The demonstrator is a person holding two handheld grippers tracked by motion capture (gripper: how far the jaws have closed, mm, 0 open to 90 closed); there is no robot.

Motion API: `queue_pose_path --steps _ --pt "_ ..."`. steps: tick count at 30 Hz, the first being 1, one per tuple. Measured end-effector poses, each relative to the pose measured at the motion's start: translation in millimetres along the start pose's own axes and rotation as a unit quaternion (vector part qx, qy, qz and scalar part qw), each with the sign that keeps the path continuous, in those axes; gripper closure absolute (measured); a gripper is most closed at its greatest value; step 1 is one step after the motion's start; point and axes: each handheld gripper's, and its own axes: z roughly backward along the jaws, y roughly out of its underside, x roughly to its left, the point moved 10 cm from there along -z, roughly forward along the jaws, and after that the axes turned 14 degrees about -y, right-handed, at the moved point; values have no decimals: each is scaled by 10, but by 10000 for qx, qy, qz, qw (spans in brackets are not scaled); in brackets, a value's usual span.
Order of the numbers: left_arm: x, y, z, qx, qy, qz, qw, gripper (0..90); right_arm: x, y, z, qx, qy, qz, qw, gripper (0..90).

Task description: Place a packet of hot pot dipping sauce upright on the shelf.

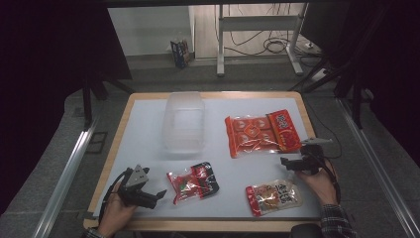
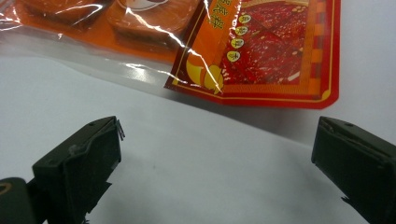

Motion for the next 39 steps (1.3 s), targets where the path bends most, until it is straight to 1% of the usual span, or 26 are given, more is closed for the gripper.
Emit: queue_pose_path --steps 5,9,11,12,13,14,17,18,21,22,23,26,28,29,30,32,33,36,37,38,39 --pt "0 5 -2 16 -16 -26 10000 13 -89 -40 -52 71 7 -98 9999 41" --pt "-2 10 -5 38 -54 -69 10000 13 -131 -84 -100 102 -91 -165 9998 82" --pt "-6 14 -7 53 -56 -53 10000 13 -126 -124 -111 84 -136 -120 9998 124" --pt "-8 15 -10 54 -54 -49 10000 13 -120 -149 -112 117 -155 -70 9998 141" --pt "-8 15 -10 54 -54 -49 10000 13 -120 -149 -112 117 -155 -70 9998 141" --pt "-10 18 -14 66 -43 -54 10000 13 -113 -207 -106 135 -136 -24 9998 188" --pt "-19 24 -25 96 -37 -74 9999 13 -112 -254 -102 120 -149 -39 9998 212" --pt "-25 26 -27 106 -35 -90 9999 13 -120 -301 -106 115 -181 -108 9997 246" --pt "-31 29 -29 124 -49 -131 9998 13 -125 -338 -122 143 -246 -154 9995 268" --pt "-32 30 -29 132 -55 -140 9998 13 -138 -378 -147 192 -268 -176 9993 296" --pt "-33 31 -30 135 -56 -142 9998 13 -143 -393 -155 203 -274 -197 9992 315" --pt "-37 37 -32 153 -50 -161 9997 13 -159 -461 -180 220 -301 -191 9991 407" --pt "-39 39 -33 157 -47 -174 9997 14 -163 -517 -196 200 -293 -105 9993 449" --pt "-39 39 -33 157 -47 -174 9997 14 -163 -517 -196 200 -293 -105 9993 449" --pt "-41 39 -33 156 -43 -175 9997 14 -167 -572 -223 179 -291 -69 9994 480" --pt "-44 39 -32 157 -42 -195 9997 15 -174 -609 -249 192 -271 -68 9994 511" --pt "-44 39 -32 157 -42 -195 9997 15 -174 -609 -249 192 -271 -68 9994 511" --pt "-54 41 -33 167 -34 -212 9996 15 -242 -682 -325 221 -134 -204 9995 549" --pt "-54 41 -33 167 -34 -212 9996 15 -242 -682 -325 221 -134 -204 9995 549" --pt "-55 42 -34 170 -38 -229 9996 15 -277 -714 -376 237 -95 -317 9992 572" --pt "-55 42 -34 170 -38 -229 9996 15 -277 -714 -376 237 -95 -317 9992 572"
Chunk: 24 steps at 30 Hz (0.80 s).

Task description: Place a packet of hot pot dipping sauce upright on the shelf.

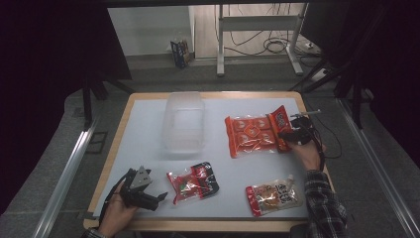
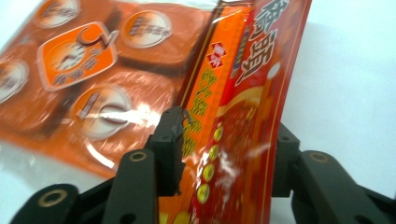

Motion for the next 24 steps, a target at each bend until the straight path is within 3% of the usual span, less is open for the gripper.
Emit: queue_pose_path --steps 4,7,9,17,21,24 --pt "-1 1 -2 3 0 1 10000 16 -60 -52 -111 69 99 -97 9999 665" --pt "-3 2 -3 7 2 -8 10000 16 -83 -59 -187 184 253 -12 9995 835" --pt "-5 2 -4 7 2 -19 10000 16 -72 -61 -194 199 202 -2 9996 879" --pt "-8 1 -5 9 2 -34 10000 16 -38 -76 -151 201 205 133 9995 884" --pt "-14 6 -10 30 11 -50 10000 17 32 -134 -68 125 405 445 9981 883" --pt "-16 8 -13 37 1 -66 10000 17 84 -180 -7 28 418 554 9976 884"
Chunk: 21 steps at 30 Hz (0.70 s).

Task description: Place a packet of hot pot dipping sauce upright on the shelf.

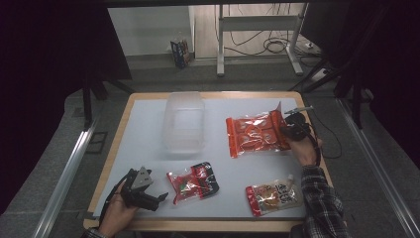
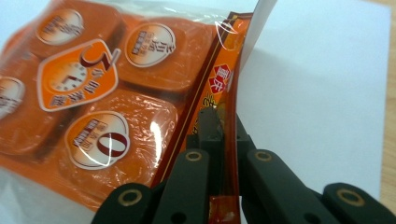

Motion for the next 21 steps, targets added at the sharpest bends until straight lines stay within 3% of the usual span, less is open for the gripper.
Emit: queue_pose_path --steps 8,9,21 --pt "10 -1 4 -11 -20 18 10000 17 117 -176 218 -372 -15 69 9993 883" --pt "8 2 2 -1 -21 5 10000 16 171 -250 302 -506 -68 155 9986 883" --pt "-12 9 -5 16 7 -59 10000 16 532 -639 588 -876 -363 353 9949 882"
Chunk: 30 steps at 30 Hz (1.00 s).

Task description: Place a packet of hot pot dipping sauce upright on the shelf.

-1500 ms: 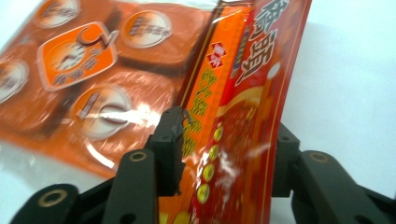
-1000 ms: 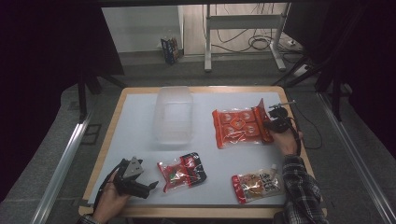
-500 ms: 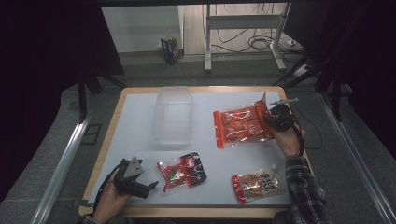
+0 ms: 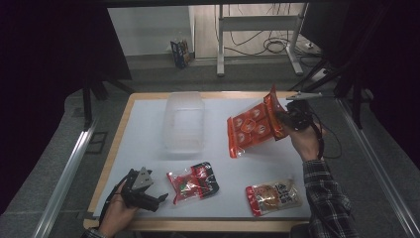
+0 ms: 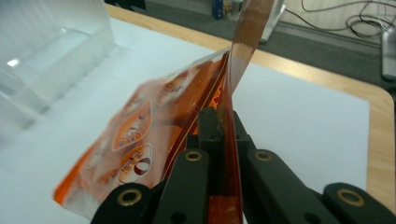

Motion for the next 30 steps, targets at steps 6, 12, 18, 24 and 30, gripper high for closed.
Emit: queue_pose_path --steps 6,12,18,24,30 --pt "-8 2 2 10 10 -22 10000 15 200 -219 22 -102 -141 190 9997 883" --pt "-8 -2 6 -3 5 -23 10000 15 388 -406 12 -167 -256 184 9994 883" --pt "-4 -15 24 -17 36 20 10000 12 647 -614 -18 -177 -447 404 9980 884" --pt "19 -33 46 -91 72 161 9998 12 942 -801 -79 -123 -742 596 9954 884" --pt "14 -38 49 -107 63 116 9999 12 1232 -935 -172 32 -897 1002 9909 885"
